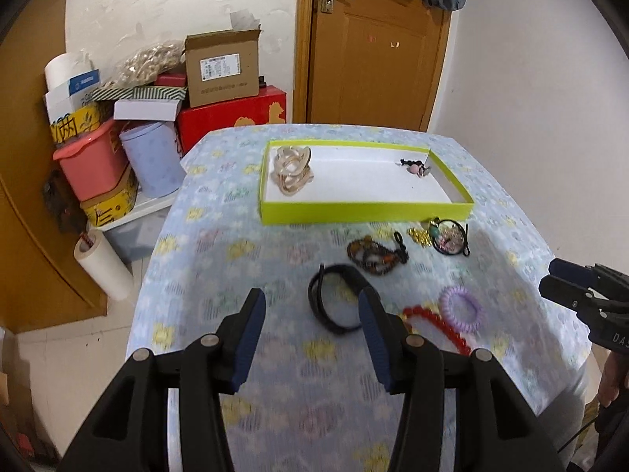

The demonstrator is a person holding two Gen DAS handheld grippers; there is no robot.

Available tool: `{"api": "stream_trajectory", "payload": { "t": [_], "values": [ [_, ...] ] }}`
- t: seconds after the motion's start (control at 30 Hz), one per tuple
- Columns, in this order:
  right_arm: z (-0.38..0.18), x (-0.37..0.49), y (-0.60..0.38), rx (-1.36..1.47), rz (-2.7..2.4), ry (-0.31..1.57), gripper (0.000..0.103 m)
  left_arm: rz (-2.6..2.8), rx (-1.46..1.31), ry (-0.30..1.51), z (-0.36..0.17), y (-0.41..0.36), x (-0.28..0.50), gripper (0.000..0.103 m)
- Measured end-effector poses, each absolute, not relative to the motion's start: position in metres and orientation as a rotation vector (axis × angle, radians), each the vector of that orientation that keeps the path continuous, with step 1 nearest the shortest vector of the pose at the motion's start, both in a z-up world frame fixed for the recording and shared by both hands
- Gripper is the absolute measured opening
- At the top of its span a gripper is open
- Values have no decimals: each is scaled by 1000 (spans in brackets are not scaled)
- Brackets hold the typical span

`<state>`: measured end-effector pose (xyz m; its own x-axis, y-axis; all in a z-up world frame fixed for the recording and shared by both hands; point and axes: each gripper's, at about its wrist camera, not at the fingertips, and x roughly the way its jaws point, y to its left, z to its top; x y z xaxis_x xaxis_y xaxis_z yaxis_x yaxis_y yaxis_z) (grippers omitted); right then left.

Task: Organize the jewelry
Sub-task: 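Grasp the black watch band with the left tool while the right tool grasps the black-cord necklace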

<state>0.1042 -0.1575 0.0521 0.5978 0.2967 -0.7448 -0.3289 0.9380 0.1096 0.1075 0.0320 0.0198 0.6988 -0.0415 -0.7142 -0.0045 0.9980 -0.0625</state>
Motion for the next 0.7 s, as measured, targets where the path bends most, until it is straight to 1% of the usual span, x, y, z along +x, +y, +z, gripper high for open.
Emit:
{"api": "stream_trajectory", "payload": {
  "t": [0.37,0.7],
  "values": [
    [42,87,-158,-24,371,870,50,-36,-69,822,7,17,87,51],
    [31,104,-158,-21,382,902,50,-26,-80,848,-7,19,107,51]
  ]
}}
